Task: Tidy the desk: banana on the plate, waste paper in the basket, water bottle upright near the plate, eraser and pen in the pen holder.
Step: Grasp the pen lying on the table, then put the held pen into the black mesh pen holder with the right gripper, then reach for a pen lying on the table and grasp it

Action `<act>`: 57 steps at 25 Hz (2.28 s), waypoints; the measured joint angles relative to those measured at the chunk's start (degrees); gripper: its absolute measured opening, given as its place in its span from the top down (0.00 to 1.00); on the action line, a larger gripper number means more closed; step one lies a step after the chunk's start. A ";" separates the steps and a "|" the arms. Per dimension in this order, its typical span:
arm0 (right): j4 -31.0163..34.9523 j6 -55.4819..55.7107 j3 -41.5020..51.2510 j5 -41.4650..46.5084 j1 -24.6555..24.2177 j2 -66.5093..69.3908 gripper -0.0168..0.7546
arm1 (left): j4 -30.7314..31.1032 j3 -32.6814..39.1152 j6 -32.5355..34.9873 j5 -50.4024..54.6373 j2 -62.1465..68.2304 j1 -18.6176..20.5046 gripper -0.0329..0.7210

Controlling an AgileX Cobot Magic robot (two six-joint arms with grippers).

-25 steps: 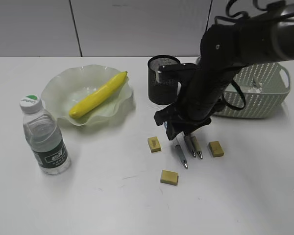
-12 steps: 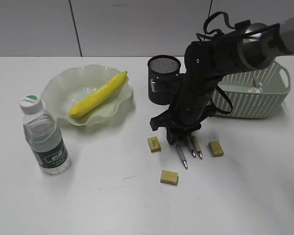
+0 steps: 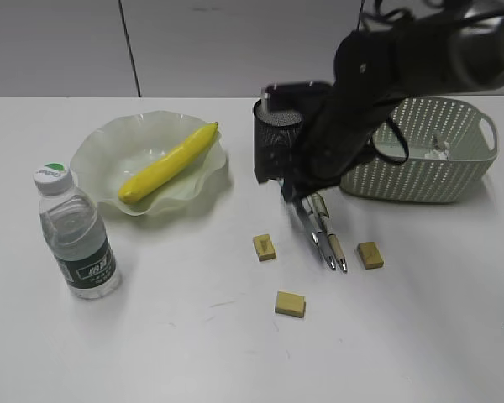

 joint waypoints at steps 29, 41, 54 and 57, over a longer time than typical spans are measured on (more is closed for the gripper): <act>-0.30 -7.84 16.21 -74.56 -1.20 -2.12 0.40 | 0.00 0.00 0.00 0.00 0.00 0.00 0.38; -5.10 -5.00 27.05 8.00 -1.20 -48.30 0.56 | 0.00 0.00 0.17 -0.12 0.00 0.00 0.38; -10.87 3.36 45.12 35.00 -1.20 -102.44 0.58 | -12.44 -6.09 14.61 -18.26 24.46 0.02 0.38; -11.87 3.90 45.55 34.90 -1.20 -109.40 0.58 | -21.64 -9.53 22.79 -23.24 36.03 -0.28 0.38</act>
